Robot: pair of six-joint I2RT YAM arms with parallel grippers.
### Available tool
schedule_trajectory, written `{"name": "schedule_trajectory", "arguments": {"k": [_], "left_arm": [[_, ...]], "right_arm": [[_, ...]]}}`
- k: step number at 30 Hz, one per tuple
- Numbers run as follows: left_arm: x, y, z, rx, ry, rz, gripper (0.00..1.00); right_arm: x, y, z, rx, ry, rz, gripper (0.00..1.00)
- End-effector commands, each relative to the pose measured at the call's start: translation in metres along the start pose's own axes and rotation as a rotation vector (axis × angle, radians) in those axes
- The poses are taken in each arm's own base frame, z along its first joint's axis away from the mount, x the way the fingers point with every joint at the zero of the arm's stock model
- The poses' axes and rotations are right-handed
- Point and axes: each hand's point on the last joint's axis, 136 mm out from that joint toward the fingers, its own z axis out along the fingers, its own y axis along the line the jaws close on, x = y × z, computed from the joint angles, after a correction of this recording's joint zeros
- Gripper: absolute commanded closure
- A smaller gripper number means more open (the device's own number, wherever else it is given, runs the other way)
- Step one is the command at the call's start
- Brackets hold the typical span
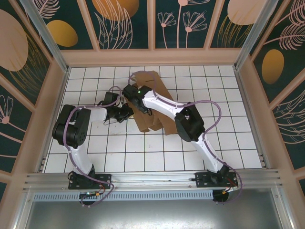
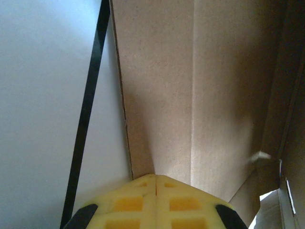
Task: Fold the paper box
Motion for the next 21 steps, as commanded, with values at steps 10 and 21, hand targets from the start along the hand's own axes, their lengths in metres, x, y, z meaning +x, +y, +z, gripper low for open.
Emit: {"name": "schedule_trajectory", "arguments": {"k": [10,21], "left_arm": [[-0.011,-0.006,-0.013,-0.025,-0.057,0.046,1.00],[-0.033,-0.045,-0.052,-0.008,-0.181,0.138,1.00]], "right_arm": [[-0.006,-0.007,-0.019,-0.204,-0.014,0.112,0.90],[-0.023,-0.080,-0.074,-0.573,-0.161,0.385,0.88]]}}
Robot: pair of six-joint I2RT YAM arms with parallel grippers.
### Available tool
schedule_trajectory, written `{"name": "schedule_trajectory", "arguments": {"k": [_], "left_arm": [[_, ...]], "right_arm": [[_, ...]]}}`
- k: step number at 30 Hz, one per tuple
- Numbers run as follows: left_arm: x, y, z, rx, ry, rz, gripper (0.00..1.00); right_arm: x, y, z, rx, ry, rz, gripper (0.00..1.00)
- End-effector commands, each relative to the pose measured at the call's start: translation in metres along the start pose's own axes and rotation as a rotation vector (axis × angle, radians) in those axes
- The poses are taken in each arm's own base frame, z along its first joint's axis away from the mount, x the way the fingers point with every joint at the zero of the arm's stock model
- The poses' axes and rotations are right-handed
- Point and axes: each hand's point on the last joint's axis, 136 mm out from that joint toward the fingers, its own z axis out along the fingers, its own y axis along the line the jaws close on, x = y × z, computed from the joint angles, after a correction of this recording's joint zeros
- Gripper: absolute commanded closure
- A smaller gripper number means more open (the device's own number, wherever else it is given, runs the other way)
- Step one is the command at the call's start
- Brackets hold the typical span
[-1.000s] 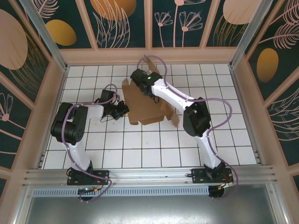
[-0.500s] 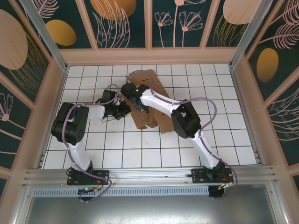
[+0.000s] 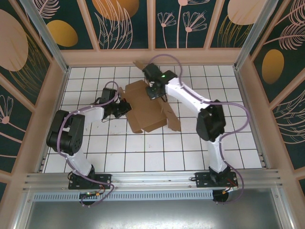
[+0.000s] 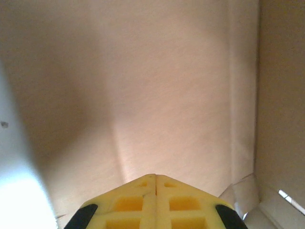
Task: Fold the paper box
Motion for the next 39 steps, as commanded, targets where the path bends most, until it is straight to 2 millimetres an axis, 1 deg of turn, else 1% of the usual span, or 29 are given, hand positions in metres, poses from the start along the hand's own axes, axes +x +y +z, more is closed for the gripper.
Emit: {"name": "schedule_trajectory", "arguments": {"k": [1,4,7,9,10,12,13,16,19,23,25,26,28,30,33,36,39], "left_arm": [[-0.016,-0.017,-0.016,0.010,-0.057,0.050,1.00],[-0.014,-0.020,-0.014,0.022,-0.043,0.056,0.98],[-0.008,-0.015,-0.006,0.021,-0.016,0.049,0.98],[-0.005,-0.016,-0.005,0.028,-0.008,0.048,0.98],[0.000,-0.007,0.004,0.013,0.020,0.035,0.98],[0.003,-0.002,0.009,0.002,0.036,0.029,0.97],[0.005,0.002,0.011,-0.004,0.044,0.023,0.97],[0.008,0.007,0.016,-0.011,0.057,0.016,0.97],[0.008,0.012,0.019,-0.031,0.057,0.016,0.97],[0.008,0.023,0.023,-0.080,0.060,0.024,0.99],[0.010,0.033,0.026,-0.113,0.068,0.020,1.00],[0.011,0.034,0.027,-0.118,0.072,0.019,1.00],[0.012,0.034,0.028,-0.114,0.073,0.018,1.00],[0.011,0.033,0.028,-0.111,0.071,0.021,1.00],[0.012,0.030,0.028,-0.099,0.073,0.020,1.00],[0.013,0.028,0.028,-0.088,0.075,0.019,1.00],[0.013,0.025,0.027,-0.083,0.074,0.026,1.00]], "right_arm": [[-0.005,-0.005,-0.022,-0.183,-0.038,0.102,0.88],[0.001,-0.024,-0.023,-0.166,-0.044,0.106,0.88],[0.008,-0.038,-0.015,-0.084,-0.028,0.069,0.88],[0.010,-0.043,-0.010,-0.055,-0.028,0.047,0.88],[0.013,-0.048,-0.006,-0.023,-0.022,0.042,0.87],[0.018,-0.059,0.002,0.040,0.000,0.030,0.84],[0.021,-0.065,0.005,0.081,0.013,0.027,0.81],[0.028,-0.085,0.014,0.196,0.032,0.009,0.78],[0.032,-0.098,0.016,0.273,0.037,-0.005,0.77],[0.035,-0.100,0.017,0.285,0.020,-0.003,0.77],[0.039,-0.103,0.022,0.302,0.021,-0.001,0.82],[0.043,-0.107,0.025,0.335,0.028,-0.013,0.84],[0.050,-0.110,0.031,0.414,0.049,-0.061,0.85],[0.055,-0.115,0.036,0.537,0.067,-0.128,0.86],[0.055,-0.117,0.033,0.702,0.059,-0.237,0.85],[0.050,-0.112,0.032,0.760,0.039,-0.304,0.84],[0.050,-0.106,0.037,0.774,0.037,-0.348,0.83]]}}
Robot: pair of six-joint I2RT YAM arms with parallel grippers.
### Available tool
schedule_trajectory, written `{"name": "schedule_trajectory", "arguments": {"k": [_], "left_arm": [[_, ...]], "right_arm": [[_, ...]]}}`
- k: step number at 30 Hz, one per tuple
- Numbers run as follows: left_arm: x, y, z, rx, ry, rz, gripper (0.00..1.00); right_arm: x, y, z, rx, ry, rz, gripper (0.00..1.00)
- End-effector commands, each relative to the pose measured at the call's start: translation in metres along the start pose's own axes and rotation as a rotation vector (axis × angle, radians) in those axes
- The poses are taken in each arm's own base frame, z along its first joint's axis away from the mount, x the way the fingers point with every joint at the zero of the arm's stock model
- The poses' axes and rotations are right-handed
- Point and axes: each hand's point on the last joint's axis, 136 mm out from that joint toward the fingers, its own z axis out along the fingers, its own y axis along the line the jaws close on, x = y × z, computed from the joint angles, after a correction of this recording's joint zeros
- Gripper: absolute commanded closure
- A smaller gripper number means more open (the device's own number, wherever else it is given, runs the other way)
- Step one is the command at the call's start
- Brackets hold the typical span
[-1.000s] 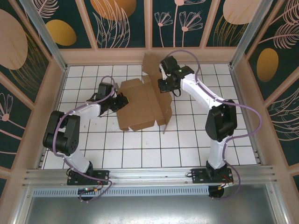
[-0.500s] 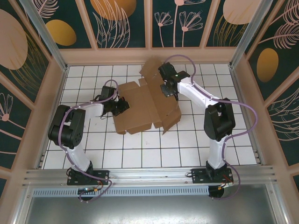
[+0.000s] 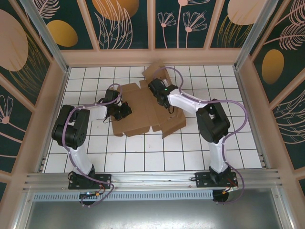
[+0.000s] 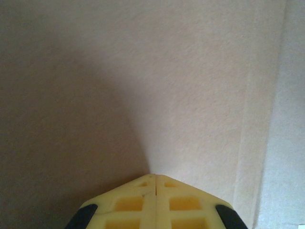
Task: Fold the paper box
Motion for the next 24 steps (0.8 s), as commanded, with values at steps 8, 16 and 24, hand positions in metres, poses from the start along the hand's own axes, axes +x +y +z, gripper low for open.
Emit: {"name": "schedule_trajectory", "arguments": {"k": [8,16,24], "left_arm": [[-0.014,-0.031,-0.025,0.061,-0.069,0.068,0.98],[-0.050,-0.047,-0.056,-0.016,-0.214,0.126,0.94],[-0.046,-0.015,-0.027,-0.145,-0.131,0.106,0.94]], "right_arm": [[0.008,0.001,0.021,-0.110,0.020,0.103,0.48],[-0.010,-0.034,-0.016,-0.237,-0.086,0.361,0.38],[0.021,0.040,-0.044,-0.633,0.001,0.458,0.69]]}}
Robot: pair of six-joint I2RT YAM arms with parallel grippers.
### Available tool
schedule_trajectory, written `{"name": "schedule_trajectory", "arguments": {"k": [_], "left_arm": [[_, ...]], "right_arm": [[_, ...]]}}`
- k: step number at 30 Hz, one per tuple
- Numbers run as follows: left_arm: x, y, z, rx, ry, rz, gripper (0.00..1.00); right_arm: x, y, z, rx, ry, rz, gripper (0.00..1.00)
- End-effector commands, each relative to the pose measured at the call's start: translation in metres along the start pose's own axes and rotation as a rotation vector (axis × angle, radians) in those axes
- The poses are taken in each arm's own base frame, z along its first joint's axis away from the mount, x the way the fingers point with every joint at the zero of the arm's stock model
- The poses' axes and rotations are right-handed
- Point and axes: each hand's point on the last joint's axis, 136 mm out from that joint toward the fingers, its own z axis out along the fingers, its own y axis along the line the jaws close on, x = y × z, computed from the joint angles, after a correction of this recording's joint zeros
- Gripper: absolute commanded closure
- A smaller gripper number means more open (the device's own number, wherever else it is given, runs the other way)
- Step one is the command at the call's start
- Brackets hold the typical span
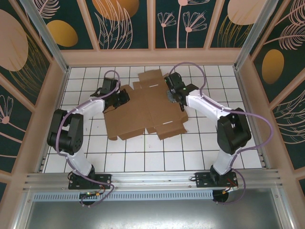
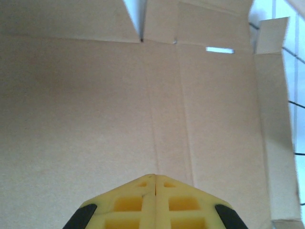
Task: Fold the paper box
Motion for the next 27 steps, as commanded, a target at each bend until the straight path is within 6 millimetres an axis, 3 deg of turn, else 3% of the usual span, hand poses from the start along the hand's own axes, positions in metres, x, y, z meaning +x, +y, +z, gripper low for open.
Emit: {"name": "schedule_trajectory", "arguments": {"k": [1,6,10,13,17,19,23,27], "left_arm": [[0.023,0.029,0.014,-0.108,0.090,0.006,0.95],[0.052,0.039,0.022,-0.092,0.178,-0.032,1.00],[0.072,0.046,0.019,-0.090,0.217,-0.062,1.00],[0.083,0.040,0.014,-0.071,0.236,-0.054,1.00],[0.124,0.043,0.013,-0.084,0.309,-0.041,1.00],[0.144,0.035,0.015,-0.079,0.346,-0.010,1.00],[0.177,0.019,0.021,-0.063,0.423,0.062,1.00],[0.185,0.000,0.027,-0.040,0.451,0.137,1.00]], "right_arm": [[0.049,0.042,0.015,-0.172,0.141,0.060,0.74],[0.099,0.046,0.047,-0.124,0.262,0.044,0.83],[0.114,0.034,0.072,-0.053,0.305,0.044,0.83],[0.109,0.025,0.089,-0.038,0.316,0.072,0.83],[0.099,0.030,0.112,-0.069,0.329,0.087,0.83],[0.090,0.024,0.125,-0.080,0.334,0.099,0.82],[0.071,0.033,0.140,-0.124,0.325,0.082,0.79],[0.052,0.046,0.146,-0.175,0.297,0.075,0.77]]}}
